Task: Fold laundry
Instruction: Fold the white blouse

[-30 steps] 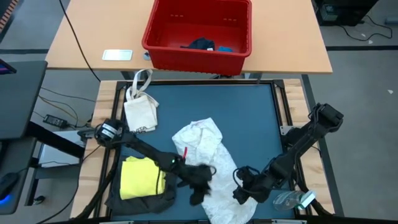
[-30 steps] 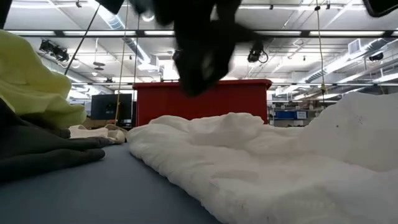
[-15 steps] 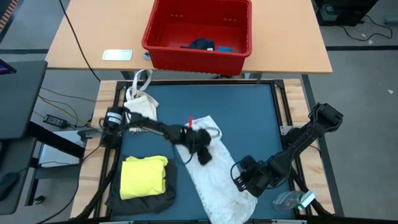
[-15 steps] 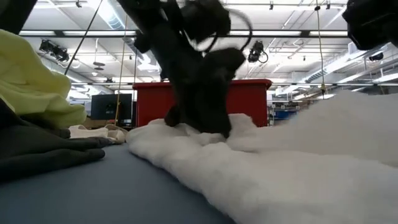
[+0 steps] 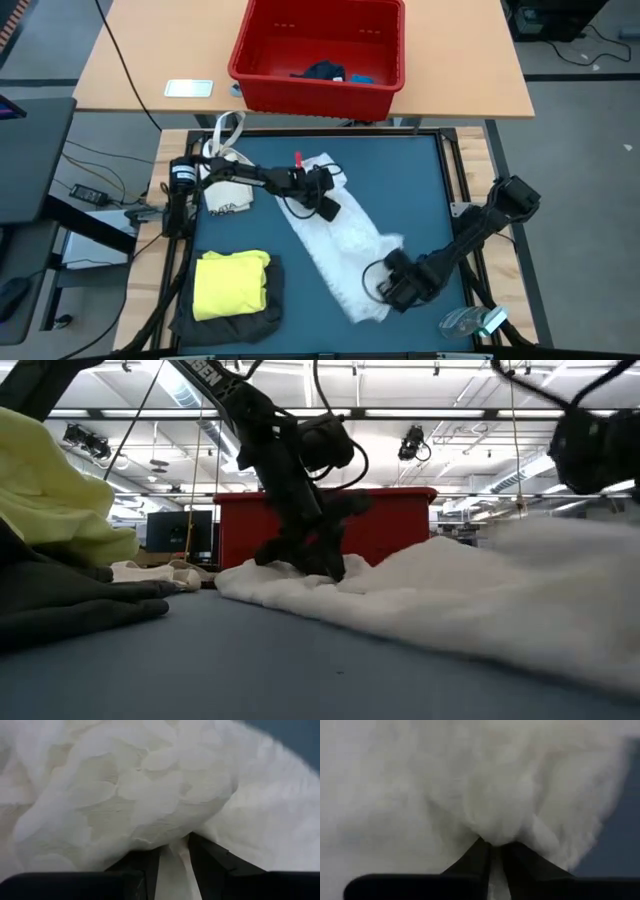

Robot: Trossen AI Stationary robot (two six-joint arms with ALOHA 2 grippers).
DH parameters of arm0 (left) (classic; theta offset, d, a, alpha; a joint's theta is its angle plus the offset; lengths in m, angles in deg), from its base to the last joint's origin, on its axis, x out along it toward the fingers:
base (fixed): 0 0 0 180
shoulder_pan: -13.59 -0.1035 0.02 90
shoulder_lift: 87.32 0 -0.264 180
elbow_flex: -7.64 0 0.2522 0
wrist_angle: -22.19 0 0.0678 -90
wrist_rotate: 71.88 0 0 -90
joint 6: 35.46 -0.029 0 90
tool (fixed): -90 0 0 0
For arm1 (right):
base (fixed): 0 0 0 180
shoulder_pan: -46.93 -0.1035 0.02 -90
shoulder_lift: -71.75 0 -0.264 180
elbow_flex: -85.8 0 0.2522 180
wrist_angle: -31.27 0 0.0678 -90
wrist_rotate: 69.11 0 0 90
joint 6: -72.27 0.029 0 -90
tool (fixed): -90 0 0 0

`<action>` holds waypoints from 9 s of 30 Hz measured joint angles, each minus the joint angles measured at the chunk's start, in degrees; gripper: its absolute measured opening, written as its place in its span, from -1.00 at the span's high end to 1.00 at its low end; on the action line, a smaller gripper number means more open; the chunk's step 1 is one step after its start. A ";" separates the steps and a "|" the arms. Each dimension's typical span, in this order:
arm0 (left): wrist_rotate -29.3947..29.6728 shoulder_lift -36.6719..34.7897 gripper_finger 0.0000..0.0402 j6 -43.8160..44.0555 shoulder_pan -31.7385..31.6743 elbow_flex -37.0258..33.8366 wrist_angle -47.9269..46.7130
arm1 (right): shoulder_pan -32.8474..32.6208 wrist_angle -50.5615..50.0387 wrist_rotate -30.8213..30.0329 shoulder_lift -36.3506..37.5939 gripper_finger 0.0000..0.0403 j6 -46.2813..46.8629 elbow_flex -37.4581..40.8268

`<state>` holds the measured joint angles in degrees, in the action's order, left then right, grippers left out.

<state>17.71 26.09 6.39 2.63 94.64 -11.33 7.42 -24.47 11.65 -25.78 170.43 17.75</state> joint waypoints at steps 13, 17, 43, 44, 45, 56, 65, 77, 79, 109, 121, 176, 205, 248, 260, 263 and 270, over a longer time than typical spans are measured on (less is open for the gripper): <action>1.52 -4.09 0.43 -2.86 -1.79 -0.46 -11.96 | 7.48 -22.93 -10.70 19.21 0.84 0.06 8.66; 1.07 -11.75 0.43 -8.39 -1.31 -0.29 -11.63 | 5.71 -14.78 -10.79 28.69 0.62 -2.13 11.08; -22.14 -22.82 0.43 -0.31 0.08 -22.53 -18.20 | 1.64 -11.77 9.99 31.01 0.19 -0.91 15.45; -23.04 -22.82 0.43 0.75 1.72 -22.06 -16.23 | 1.66 -14.70 8.71 31.95 0.19 -1.30 14.20; -23.46 -22.82 0.43 1.76 3.29 -21.41 -13.56 | 1.92 -16.22 6.65 32.89 0.19 -2.29 13.00; -13.30 -22.83 0.43 -11.36 2.62 -6.01 -28.25 | 13.27 0.92 -3.15 32.38 0.20 -14.26 13.09; -11.15 -22.63 0.43 -18.57 -0.70 -4.31 -23.32 | 12.93 6.55 8.92 18.65 0.20 -18.88 14.20; -9.78 -22.71 0.43 -24.74 -0.70 -5.21 -34.98 | 3.62 -20.07 20.24 25.93 0.20 -12.14 14.24; -9.48 -22.77 0.43 -25.01 -0.70 -5.21 -36.01 | 3.13 -19.00 17.63 30.32 0.20 -10.56 13.81; -20.07 -5.74 -0.15 -29.66 -23.12 -5.19 -11.02 | 42.73 42.72 8.25 17.32 0.20 -35.32 16.18; -25.33 -14.42 0.91 -41.75 -26.27 -5.19 -14.19 | 46.69 51.37 10.83 11.83 0.20 -28.78 16.07; -12.31 -25.94 0.10 -42.93 -26.54 -13.12 -9.53 | 53.20 44.96 0.20 12.36 1.00 -77.42 7.23; -22.31 -6.71 0.32 -60.60 -22.56 -13.12 14.64 | 50.04 43.59 0.05 12.32 0.99 -75.20 7.22; -16.69 -32.08 1.00 -48.34 -6.88 -24.29 -16.57 | 38.49 46.75 23.94 2.68 0.86 -76.99 4.56; -8.73 -38.63 0.95 -38.33 -8.10 -20.91 -18.63 | 39.65 41.96 23.22 2.53 0.31 -63.96 4.56; -9.55 -39.06 0.91 -34.41 -6.95 -18.97 -14.43 | 40.71 35.19 17.23 4.85 0.32 -58.56 4.58; -6.63 -36.57 0.94 -26.14 -2.72 -20.28 -8.22 | 41.24 17.78 7.26 11.95 0.34 -51.23 4.56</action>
<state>11.08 -10.48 -19.75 -0.09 74.36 -19.55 48.66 -6.70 18.91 -13.83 119.21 22.30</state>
